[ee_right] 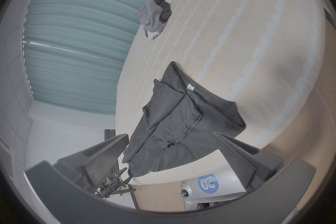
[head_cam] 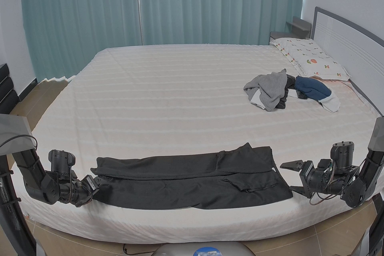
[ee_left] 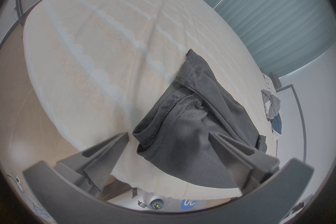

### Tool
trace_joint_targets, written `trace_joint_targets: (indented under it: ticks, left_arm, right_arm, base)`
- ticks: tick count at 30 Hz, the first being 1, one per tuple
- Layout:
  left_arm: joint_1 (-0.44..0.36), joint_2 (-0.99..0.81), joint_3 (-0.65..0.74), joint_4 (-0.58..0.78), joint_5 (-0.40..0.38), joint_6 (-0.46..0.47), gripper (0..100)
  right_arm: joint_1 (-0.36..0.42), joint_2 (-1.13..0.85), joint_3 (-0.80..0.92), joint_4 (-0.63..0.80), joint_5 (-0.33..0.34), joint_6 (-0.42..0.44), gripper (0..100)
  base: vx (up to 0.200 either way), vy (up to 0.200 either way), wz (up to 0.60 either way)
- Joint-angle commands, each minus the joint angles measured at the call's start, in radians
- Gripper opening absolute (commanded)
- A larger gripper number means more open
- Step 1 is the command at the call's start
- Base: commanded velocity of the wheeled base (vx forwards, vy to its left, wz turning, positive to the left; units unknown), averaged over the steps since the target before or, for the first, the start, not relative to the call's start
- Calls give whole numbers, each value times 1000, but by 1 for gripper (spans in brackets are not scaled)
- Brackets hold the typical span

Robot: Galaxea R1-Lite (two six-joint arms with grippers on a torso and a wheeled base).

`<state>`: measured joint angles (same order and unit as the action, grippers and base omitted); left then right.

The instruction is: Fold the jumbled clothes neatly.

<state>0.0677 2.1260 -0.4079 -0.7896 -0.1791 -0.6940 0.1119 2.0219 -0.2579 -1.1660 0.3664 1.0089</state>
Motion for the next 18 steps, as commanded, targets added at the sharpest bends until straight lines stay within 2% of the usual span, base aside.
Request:
trace_joint_targets:
  ticks: [1, 9, 18]
  left_arm:
    - [0, 14, -6, 0, 9, -2, 0]
    - [18, 25, 34, -31, 44, -1, 0]
    - [40, 15, 89, -59, 53, 1, 0]
  right_arm:
    - [0, 4, -1, 0, 0, 0, 100]
    - [-5, 6, 0, 0, -4, 0, 100]
    - [34, 3, 32, 2, -4, -1, 100]
  base:
    - [0, 0, 0]
    - [0, 0, 0]
    - [0, 0, 0]
